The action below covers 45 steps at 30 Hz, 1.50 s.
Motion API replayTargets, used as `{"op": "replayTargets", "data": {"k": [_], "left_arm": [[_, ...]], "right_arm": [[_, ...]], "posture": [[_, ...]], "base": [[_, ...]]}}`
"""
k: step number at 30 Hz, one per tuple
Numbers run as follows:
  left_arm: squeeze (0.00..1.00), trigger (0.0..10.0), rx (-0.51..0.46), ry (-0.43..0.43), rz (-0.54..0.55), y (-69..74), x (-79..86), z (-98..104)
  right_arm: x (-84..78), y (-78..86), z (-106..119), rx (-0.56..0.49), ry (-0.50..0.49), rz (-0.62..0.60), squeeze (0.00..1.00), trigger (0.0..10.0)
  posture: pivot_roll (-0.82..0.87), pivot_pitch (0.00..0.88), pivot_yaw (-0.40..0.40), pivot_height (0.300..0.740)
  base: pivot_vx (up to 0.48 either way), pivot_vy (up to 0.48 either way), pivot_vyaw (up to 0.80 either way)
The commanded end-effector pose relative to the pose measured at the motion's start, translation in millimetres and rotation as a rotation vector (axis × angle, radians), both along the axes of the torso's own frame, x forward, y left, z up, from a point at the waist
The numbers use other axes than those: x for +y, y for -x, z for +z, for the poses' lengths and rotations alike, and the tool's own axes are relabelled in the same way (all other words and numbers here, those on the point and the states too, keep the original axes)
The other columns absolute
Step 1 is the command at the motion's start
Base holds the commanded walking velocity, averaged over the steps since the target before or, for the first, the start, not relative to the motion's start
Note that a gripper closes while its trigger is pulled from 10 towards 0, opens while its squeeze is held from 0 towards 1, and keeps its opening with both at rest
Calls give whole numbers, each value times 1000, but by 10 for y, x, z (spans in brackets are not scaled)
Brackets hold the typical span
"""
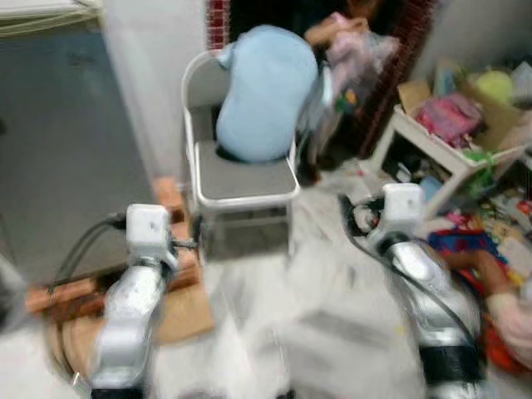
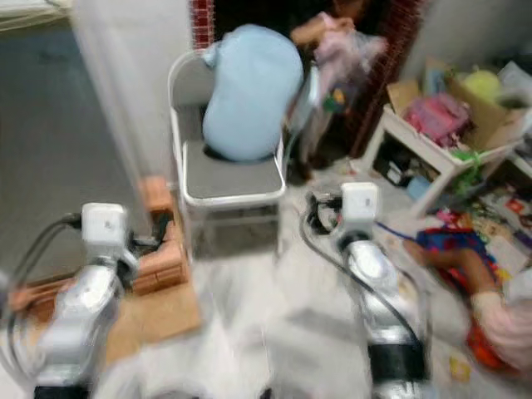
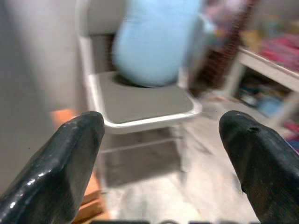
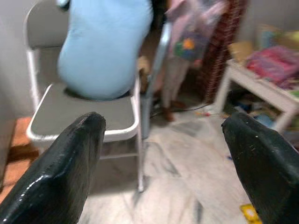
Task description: Restocking fridge
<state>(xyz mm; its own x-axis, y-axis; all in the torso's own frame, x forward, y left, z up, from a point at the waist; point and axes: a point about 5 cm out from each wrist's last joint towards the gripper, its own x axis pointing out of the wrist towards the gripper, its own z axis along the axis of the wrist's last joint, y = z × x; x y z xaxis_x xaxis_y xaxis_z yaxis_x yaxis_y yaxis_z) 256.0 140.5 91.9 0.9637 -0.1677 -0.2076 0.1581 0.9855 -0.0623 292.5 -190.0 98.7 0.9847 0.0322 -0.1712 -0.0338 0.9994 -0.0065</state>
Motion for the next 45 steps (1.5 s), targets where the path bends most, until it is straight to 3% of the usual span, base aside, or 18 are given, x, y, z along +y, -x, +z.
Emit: {"op": "replayTargets", "data": {"k": [1, 12, 18, 22, 34, 45], "left_arm": [[0, 10000, -15, -10, -7, 3, 34, 50], [0, 10000, -4, -6, -44, -9, -2, 53], [0, 10000, -15, -8, -98, 8, -52, 69], [0, 10000, -15, -7, -103, 6, -57, 69], [0, 10000, -58, -13, -187, 27, -130, 121], [0, 10000, -58, -9, -201, 22, -141, 126]], "right_arm": [[51, -32, 83, -32, -4, 11, 0, 10000], [52, -37, 72, -27, -6, 7, 0, 10000], [76, -46, 60, -24, -10, 9, 0, 10000], [82, -53, 60, -24, -11, 10, 0, 10000], [87, -75, 56, -24, 2, 6, 0, 10000], [75, -80, 43, -20, 5, -5, 0, 10000]], "posture": [[31, 0, -25, 740], [31, 0, -21, 740], [35, 0, -23, 740], [37, 0, -24, 740], [37, 0, -21, 740], [37, 0, -18, 740]], "base": [[0, 476, -800], [0, 474, -800], [0, 124, -800], [0, 480, 0], [0, 0, -200], [0, -170, -800]]}}
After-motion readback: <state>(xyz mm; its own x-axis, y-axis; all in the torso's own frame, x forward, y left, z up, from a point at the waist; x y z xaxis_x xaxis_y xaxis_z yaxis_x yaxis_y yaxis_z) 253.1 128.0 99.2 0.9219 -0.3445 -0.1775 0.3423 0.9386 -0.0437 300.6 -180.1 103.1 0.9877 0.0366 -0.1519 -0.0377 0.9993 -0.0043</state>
